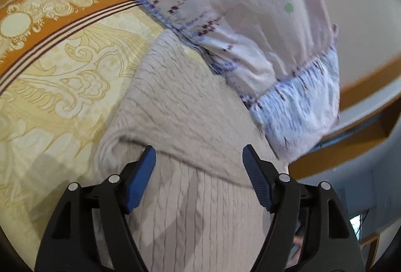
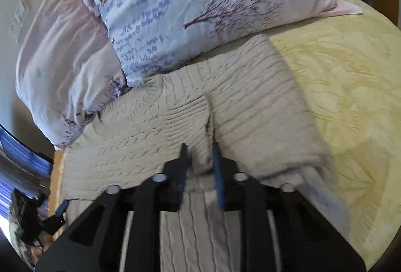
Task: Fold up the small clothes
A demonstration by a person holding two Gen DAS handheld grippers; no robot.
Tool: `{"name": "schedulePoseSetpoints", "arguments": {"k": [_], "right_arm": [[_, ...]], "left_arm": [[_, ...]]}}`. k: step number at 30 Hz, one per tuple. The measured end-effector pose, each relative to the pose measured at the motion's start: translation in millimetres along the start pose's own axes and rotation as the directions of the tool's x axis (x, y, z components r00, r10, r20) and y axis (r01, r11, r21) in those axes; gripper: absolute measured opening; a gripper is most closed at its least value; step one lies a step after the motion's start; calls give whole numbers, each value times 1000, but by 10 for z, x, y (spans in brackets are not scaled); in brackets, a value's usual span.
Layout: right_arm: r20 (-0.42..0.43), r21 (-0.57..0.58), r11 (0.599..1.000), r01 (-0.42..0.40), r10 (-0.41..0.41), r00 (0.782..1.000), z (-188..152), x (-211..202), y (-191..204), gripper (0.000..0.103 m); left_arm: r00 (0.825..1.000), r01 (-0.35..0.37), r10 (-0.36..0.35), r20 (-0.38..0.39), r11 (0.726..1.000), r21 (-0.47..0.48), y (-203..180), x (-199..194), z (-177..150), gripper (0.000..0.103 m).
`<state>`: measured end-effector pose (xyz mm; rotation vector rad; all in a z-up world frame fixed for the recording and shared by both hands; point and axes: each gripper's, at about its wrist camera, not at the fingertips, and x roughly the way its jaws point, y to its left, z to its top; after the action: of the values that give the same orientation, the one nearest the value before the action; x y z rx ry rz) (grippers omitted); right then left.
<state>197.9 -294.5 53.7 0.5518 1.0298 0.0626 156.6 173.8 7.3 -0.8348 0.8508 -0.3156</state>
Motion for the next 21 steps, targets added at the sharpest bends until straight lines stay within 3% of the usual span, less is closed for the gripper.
{"name": "schedulePoseSetpoints", "arguments": {"k": [3,6,11,14,19,21], "right_arm": [[35,-11,998,-56,56,998,-65,-312,-125,46],[41,-14,997,-74,75,996,-187,-577,-332,46],[28,17,998,-63,63,998,-402,-863,-712,46],[-15,32,996,-82,83,996,-562,-940,-872,46],[-102,68,981,-180,186,977,-822,-943,-968,46],[-100,83,973,-216,223,970,-895,-962,-982,46]], "left_arm": [[1000,-24,24,3,996,88,-17,-215,-95,71],[994,-111,109,22,976,186,26,-459,-183,71],[985,-166,173,-8,956,241,203,-709,-361,70],[985,-151,167,-46,956,251,255,-787,-498,69],[989,-87,114,-94,964,252,271,-868,-738,66],[989,-67,97,-108,965,254,252,-879,-807,65]]}}
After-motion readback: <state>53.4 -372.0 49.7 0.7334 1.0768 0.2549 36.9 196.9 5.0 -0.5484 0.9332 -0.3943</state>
